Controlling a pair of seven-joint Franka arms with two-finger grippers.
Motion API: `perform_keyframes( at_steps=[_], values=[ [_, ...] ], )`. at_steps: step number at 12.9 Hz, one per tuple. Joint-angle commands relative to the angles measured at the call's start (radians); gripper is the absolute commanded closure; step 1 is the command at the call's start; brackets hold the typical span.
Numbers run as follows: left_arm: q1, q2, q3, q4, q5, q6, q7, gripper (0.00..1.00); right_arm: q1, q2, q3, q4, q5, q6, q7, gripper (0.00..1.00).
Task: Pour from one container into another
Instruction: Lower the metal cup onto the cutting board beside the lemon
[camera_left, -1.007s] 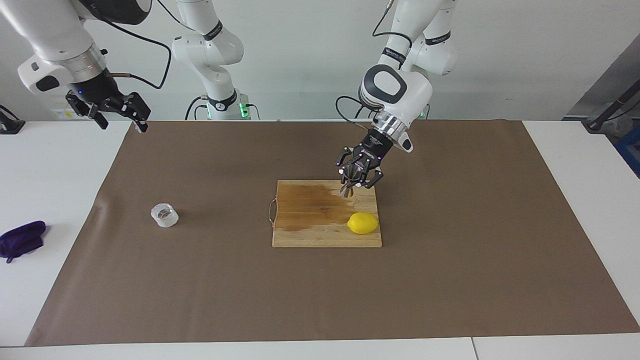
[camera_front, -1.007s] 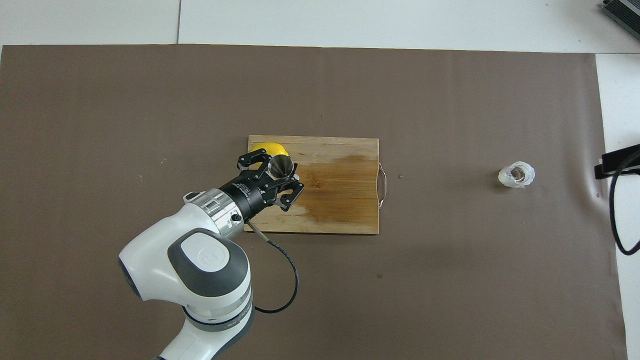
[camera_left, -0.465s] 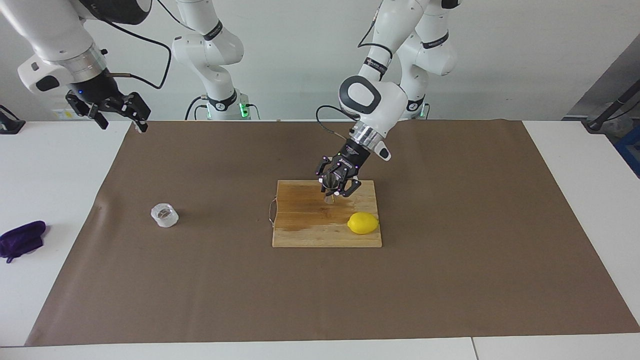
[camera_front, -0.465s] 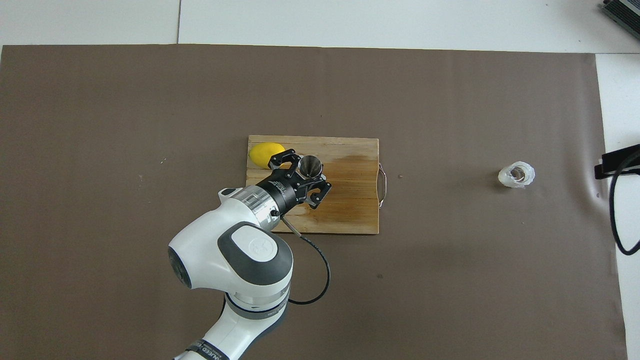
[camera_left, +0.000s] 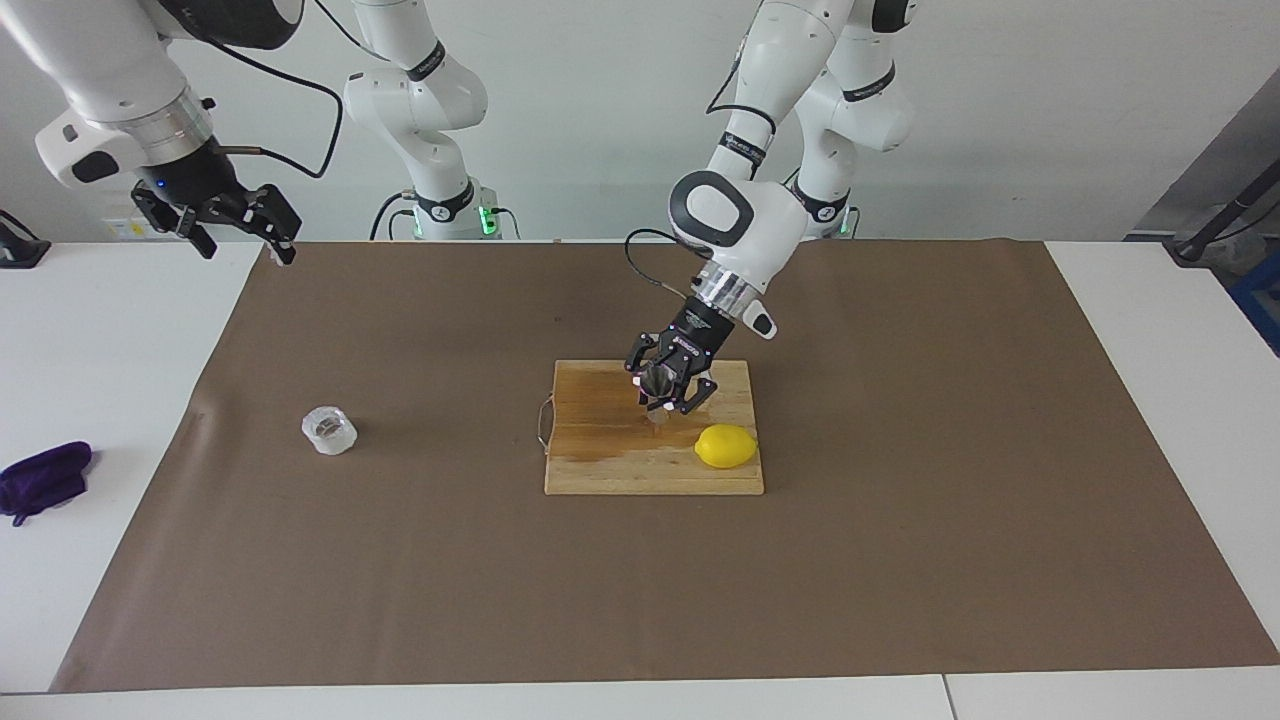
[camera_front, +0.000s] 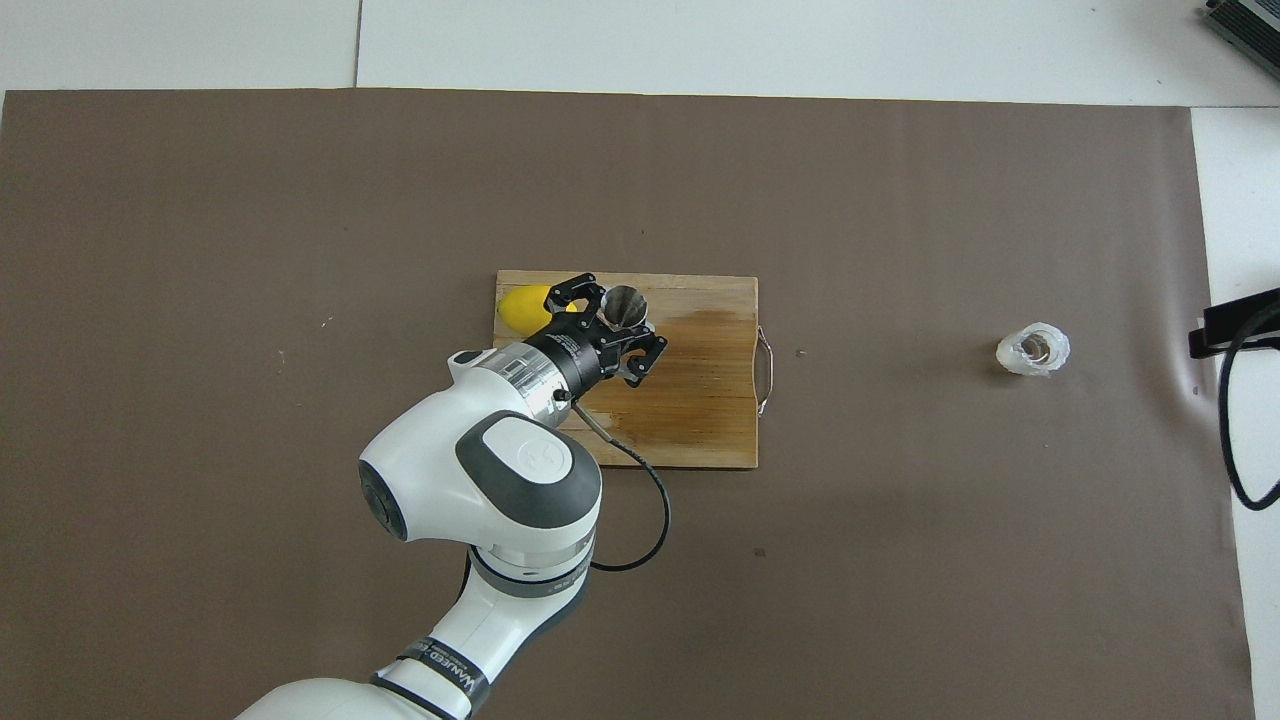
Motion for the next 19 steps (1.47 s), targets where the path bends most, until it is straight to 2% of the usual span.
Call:
perform_keyframes(
  at_steps=[1, 7, 13, 19],
  values=[
    [0.048, 0.031, -0.005, 0.071, -0.009, 0.016, 0.008, 0.87, -0.001, -0.021, 0.004, -0.019, -0.001, 0.005, 0.007, 0.00],
    [0.039, 0.080, -0.003, 0.083, -0.009, 0.016, 0.009, 0.87, -0.001, -0.021, 0.004, -0.021, -0.001, 0.003, 0.007, 0.00],
    [0.025, 0.135, -0.011, 0.152, -0.009, 0.059, 0.011, 0.87, -0.001, -0.021, 0.004, -0.021, -0.001, 0.005, 0.007, 0.00],
    [0.009, 0.155, -0.017, 0.138, -0.012, 0.079, 0.009, 0.87, -0.001, -0.021, 0.004, -0.019, -0.001, 0.005, 0.007, 0.00]
  ],
)
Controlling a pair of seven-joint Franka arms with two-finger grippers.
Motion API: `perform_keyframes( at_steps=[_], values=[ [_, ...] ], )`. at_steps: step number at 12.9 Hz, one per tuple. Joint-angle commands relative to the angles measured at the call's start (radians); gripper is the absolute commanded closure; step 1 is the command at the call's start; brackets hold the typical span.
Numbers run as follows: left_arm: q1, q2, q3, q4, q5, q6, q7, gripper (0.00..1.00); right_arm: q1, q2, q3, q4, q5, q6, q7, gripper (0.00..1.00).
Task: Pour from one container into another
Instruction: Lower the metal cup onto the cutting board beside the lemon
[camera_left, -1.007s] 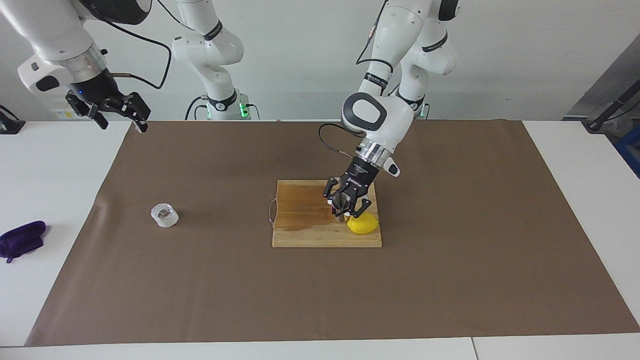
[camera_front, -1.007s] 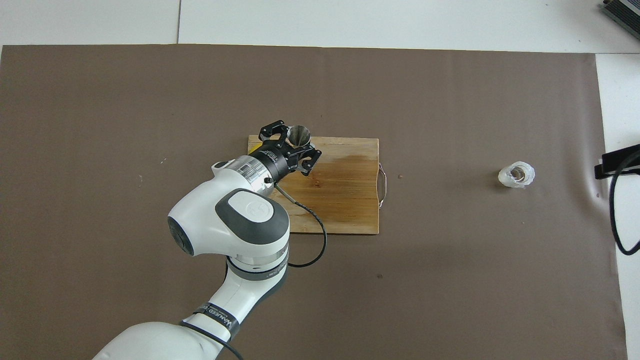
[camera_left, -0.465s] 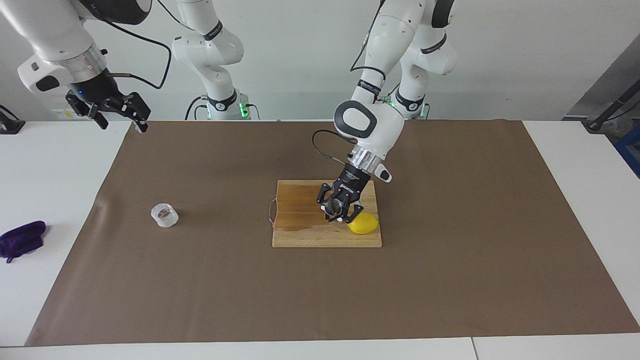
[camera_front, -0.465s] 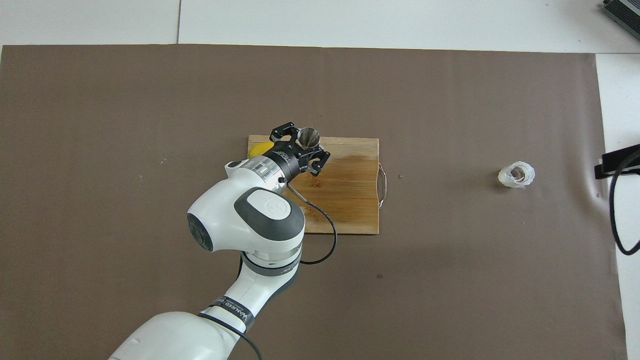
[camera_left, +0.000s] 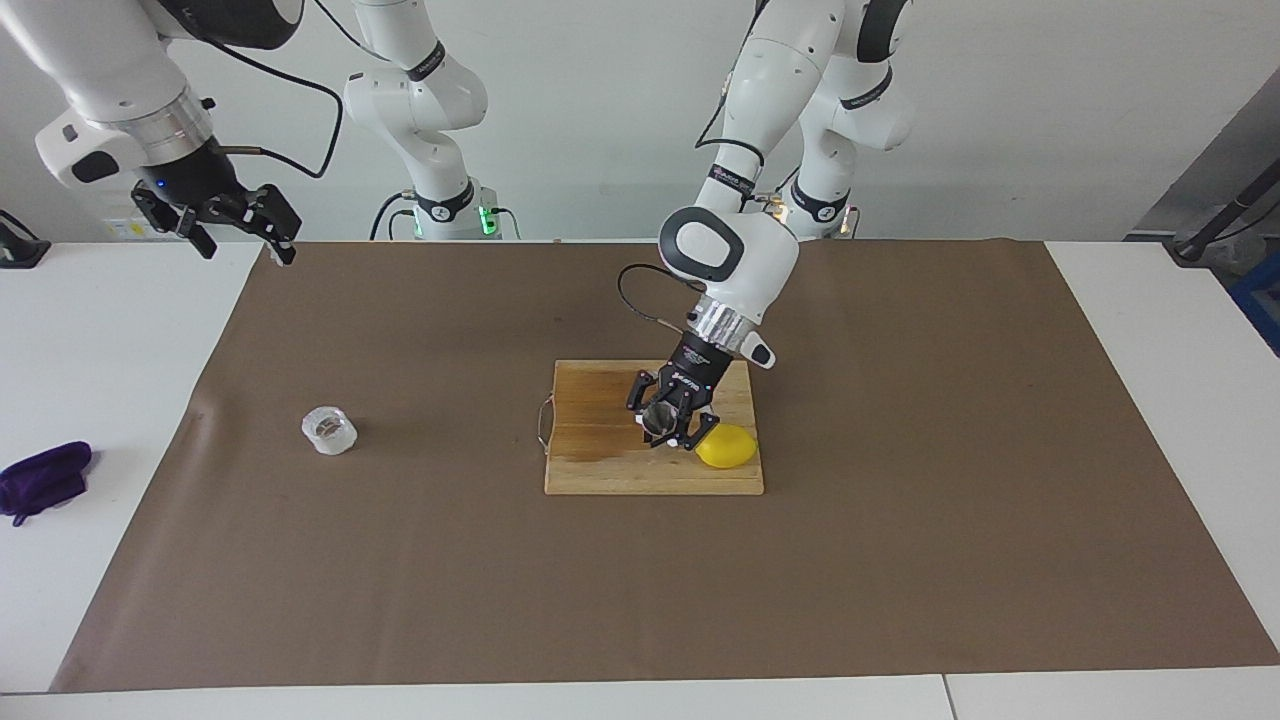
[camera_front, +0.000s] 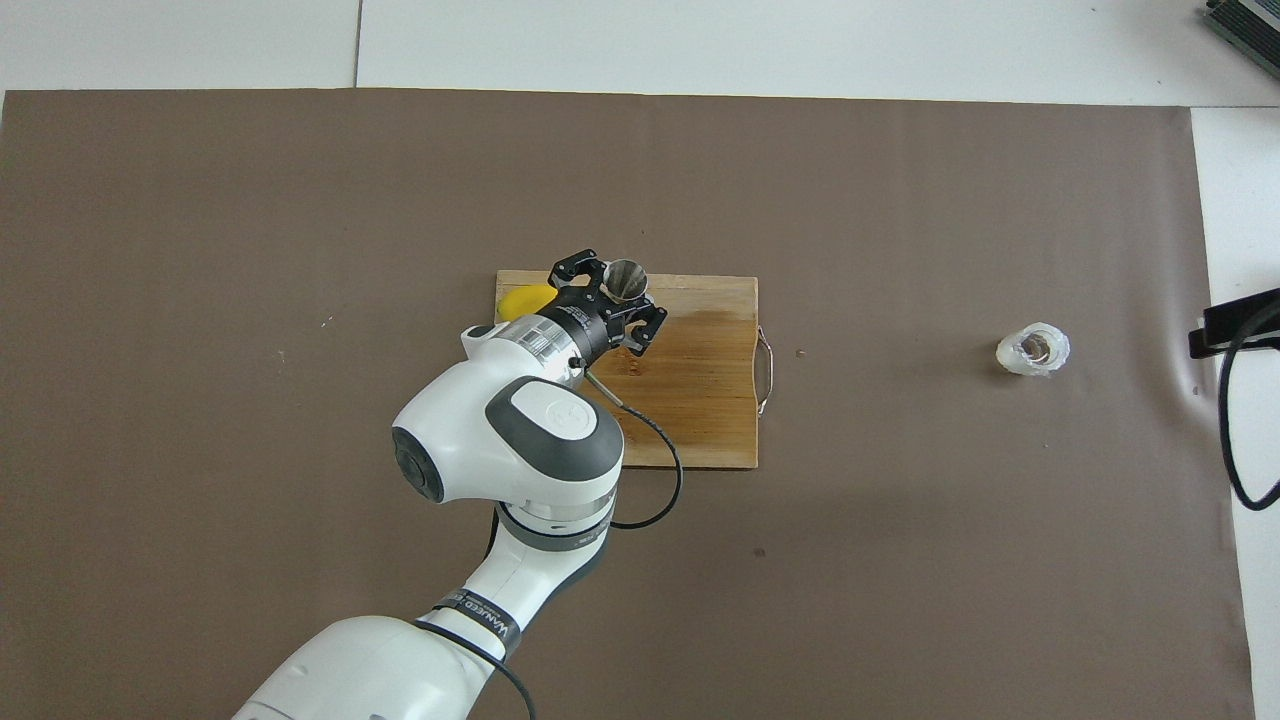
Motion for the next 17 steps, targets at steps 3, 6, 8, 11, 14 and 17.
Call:
perform_keyframes(
  at_steps=[3, 6, 8, 11, 14, 17],
  values=[
    [-0.026, 0.020, 0.005, 0.005, -0.018, 0.037, 0.006, 0.87, -0.001, -0.021, 0.004, -0.019, -0.001, 0.003, 0.007, 0.00],
    [-0.037, 0.020, 0.005, -0.011, -0.021, 0.039, 0.006, 0.87, -0.001, -0.021, 0.004, -0.019, -0.001, 0.003, 0.007, 0.00],
    [-0.043, 0.018, 0.005, -0.020, -0.021, 0.040, 0.006, 0.87, -0.001, -0.021, 0.004, -0.019, -0.001, 0.005, 0.007, 0.00],
    [-0.054, 0.018, 0.005, -0.035, -0.021, 0.040, 0.006, 0.87, -0.001, -0.021, 0.004, -0.019, -0.001, 0.005, 0.007, 0.00],
    [-0.051, 0.012, 0.005, -0.035, -0.020, 0.044, 0.005, 0.86, -0.001, -0.021, 0.004, -0.020, -0.001, 0.005, 0.007, 0.00],
    [-0.038, -0.002, 0.006, -0.046, -0.018, 0.044, 0.003, 0.84, -0.001, -0.021, 0.004, -0.019, -0.001, 0.003, 0.007, 0.00]
  ],
)
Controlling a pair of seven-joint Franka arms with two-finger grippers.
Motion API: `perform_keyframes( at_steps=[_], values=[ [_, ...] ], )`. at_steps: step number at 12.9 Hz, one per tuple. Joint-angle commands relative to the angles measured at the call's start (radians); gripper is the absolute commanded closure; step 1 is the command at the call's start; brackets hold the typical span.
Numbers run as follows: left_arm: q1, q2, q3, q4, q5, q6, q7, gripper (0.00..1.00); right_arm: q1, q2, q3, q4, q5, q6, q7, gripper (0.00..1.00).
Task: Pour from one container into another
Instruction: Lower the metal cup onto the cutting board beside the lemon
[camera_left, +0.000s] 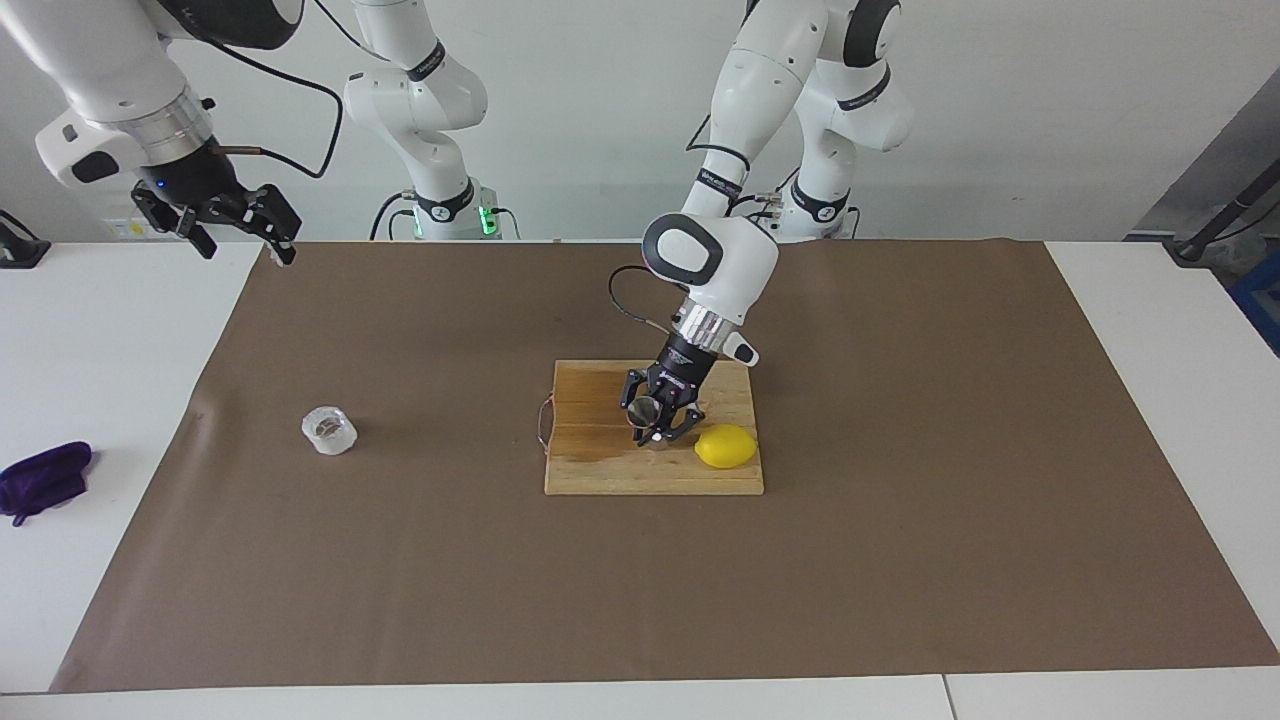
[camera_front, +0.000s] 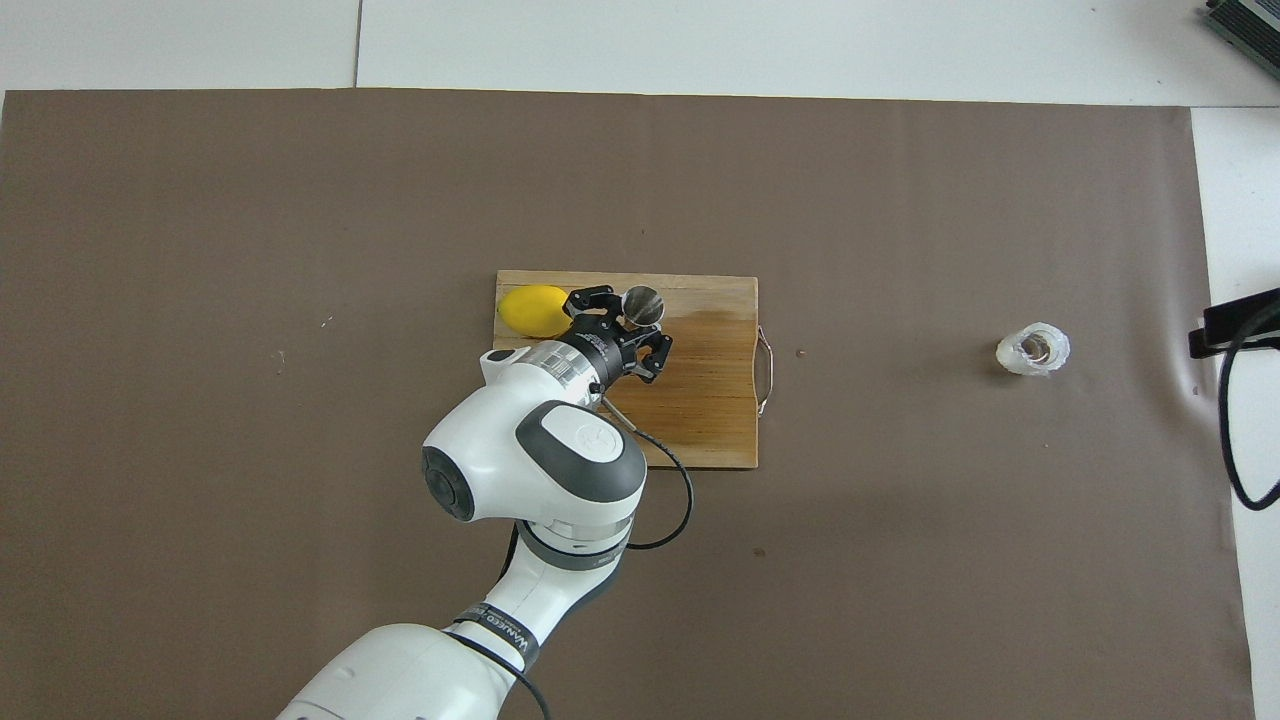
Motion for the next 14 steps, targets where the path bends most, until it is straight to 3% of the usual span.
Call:
perform_keyframes(
  at_steps=[1, 8, 14],
  values=[
    [0.001, -0.027, 0.003, -0.020, -0.016, 0.013, 0.004, 0.83, -0.001, -0.021, 0.004, -0.019, -0.001, 0.003, 0.007, 0.00],
    [0.003, -0.039, 0.003, -0.057, -0.016, 0.013, 0.005, 0.72, -0.001, -0.021, 0.004, -0.020, -0.001, 0.003, 0.007, 0.00],
    [0.010, -0.064, 0.005, -0.089, -0.016, 0.012, 0.007, 0.56, -0.001, -0.021, 0.004, -0.019, -0.001, 0.005, 0.007, 0.00]
  ],
)
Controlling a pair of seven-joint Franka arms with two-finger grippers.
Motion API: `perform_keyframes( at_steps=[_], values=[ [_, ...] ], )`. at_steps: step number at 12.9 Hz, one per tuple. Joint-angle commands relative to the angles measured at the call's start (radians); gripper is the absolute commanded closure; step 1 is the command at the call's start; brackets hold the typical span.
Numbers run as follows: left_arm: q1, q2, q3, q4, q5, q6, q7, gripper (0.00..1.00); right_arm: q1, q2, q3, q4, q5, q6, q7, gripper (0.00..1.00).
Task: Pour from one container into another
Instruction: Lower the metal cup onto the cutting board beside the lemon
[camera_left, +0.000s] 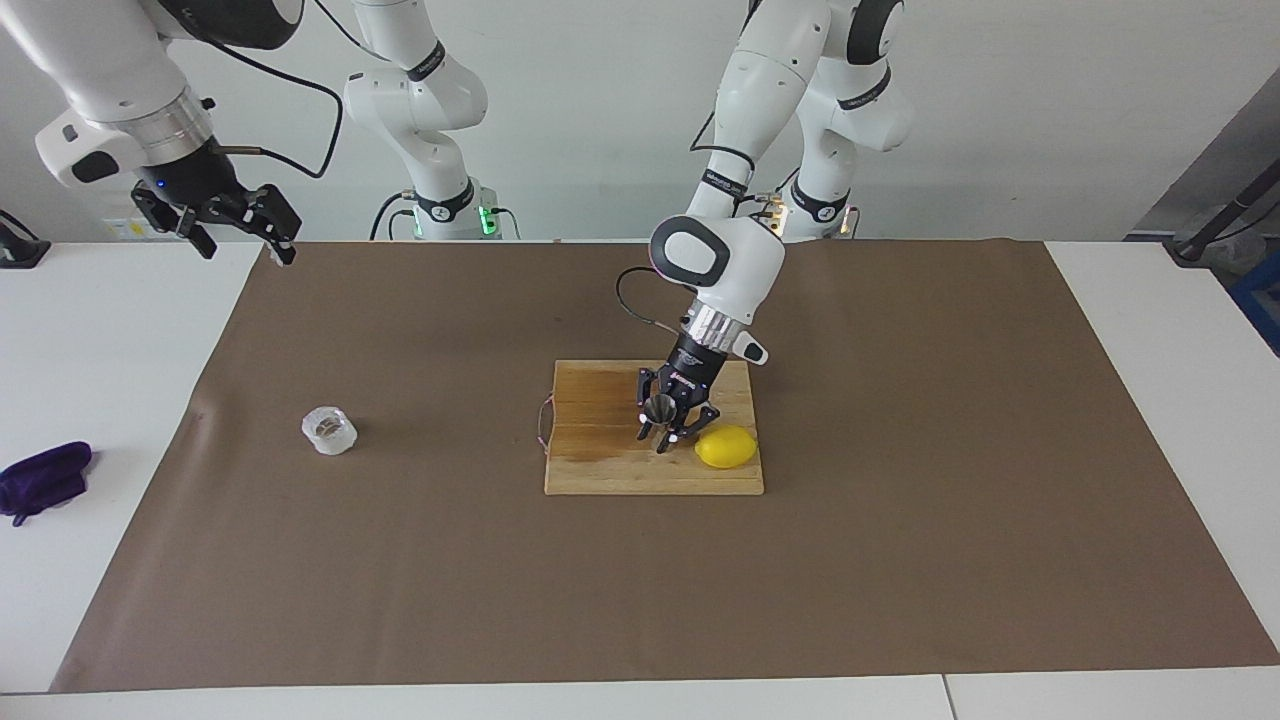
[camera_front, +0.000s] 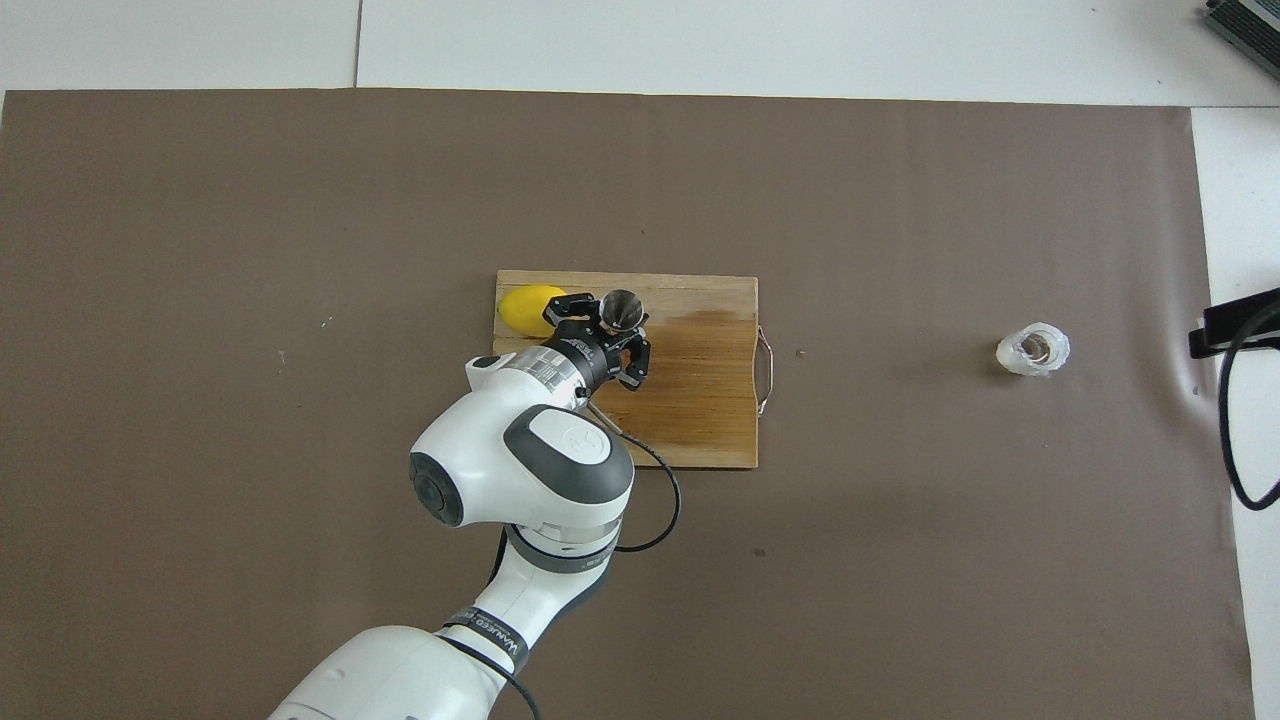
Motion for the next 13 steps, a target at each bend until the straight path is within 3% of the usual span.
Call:
perform_keyframes(
  at_steps=[1, 5, 12, 13],
  values=[
    [0.009, -0.056, -0.002, -0.051, -0.015, 0.002, 0.009, 0.53, -0.001, -0.021, 0.004, -0.019, -0.001, 0.003, 0.007, 0.00],
    [0.024, -0.114, 0.000, -0.097, -0.013, -0.002, 0.010, 0.43, -0.001, -0.021, 0.004, -0.019, -0.001, 0.005, 0.007, 0.00],
    [0.023, -0.165, -0.002, -0.094, -0.015, 0.011, 0.009, 0.28, -0.001, -0.021, 0.004, -0.019, -0.001, 0.005, 0.007, 0.00],
    [0.023, -0.173, -0.002, -0.092, -0.015, 0.011, 0.007, 0.22, -0.001, -0.021, 0.004, -0.019, -0.001, 0.005, 0.007, 0.00]
  ],
)
